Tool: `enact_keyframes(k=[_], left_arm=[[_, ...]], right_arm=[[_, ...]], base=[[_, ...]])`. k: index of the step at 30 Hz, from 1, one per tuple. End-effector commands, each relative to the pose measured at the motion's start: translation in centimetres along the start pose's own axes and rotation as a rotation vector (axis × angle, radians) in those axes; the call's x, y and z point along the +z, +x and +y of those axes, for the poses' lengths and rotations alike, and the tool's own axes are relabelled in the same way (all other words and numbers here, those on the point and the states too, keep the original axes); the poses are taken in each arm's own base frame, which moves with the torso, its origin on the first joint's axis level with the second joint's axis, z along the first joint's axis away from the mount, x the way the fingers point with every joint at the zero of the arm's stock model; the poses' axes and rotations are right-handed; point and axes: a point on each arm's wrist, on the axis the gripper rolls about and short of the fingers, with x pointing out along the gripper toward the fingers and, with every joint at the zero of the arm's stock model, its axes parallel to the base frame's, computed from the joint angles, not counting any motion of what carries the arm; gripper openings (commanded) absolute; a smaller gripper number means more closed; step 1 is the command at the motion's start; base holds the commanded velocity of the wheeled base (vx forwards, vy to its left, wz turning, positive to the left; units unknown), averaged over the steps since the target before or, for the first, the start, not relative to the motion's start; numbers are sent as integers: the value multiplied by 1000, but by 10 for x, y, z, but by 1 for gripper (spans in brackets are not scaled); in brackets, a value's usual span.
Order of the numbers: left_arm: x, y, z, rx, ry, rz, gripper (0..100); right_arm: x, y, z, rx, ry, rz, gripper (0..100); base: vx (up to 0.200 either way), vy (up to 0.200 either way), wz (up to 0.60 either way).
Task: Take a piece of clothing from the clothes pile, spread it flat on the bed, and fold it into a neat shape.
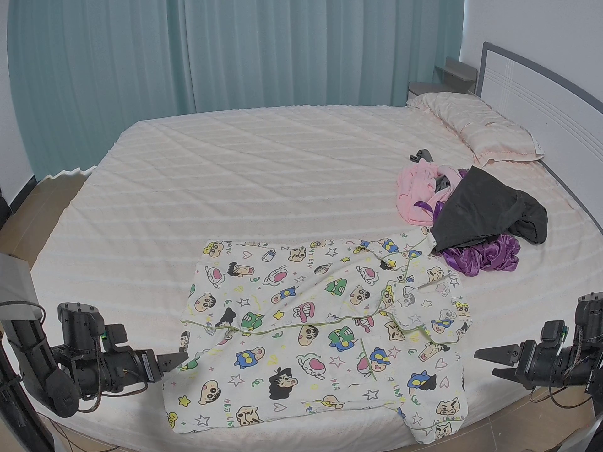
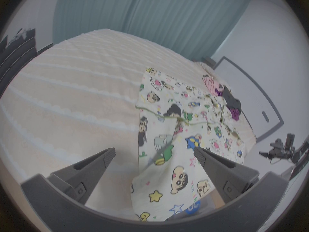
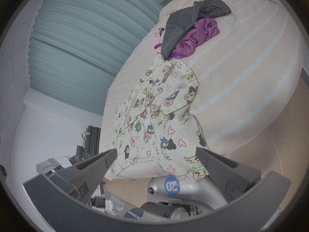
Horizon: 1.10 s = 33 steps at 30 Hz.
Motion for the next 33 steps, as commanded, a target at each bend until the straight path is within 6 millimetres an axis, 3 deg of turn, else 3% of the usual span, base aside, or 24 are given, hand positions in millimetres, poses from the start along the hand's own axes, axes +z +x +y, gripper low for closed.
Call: enact_keyframes(k=[1,16,17,25,33], left_arm=[[-22,13,8,-21,28,148,100],[-32,21,9,-65,53,221,100],[-31,20,9,-67,54,216,0],[-27,10,4,-63,81,171,0],[-31,5,-29,-59,207,133,0]], right_arm=[[-6,-1,-1,-2,0,22,100],[-5,-2,-1,-2,1,19,100],[-5,-1,-1,-3,1,21,100],[-6,-1,-1,-4,2,24,100],[-7,-1,-1,-8,3,30,100]], base=[[0,0,0],[0,0,0],[0,0,0],[0,0,0],[0,0,0]])
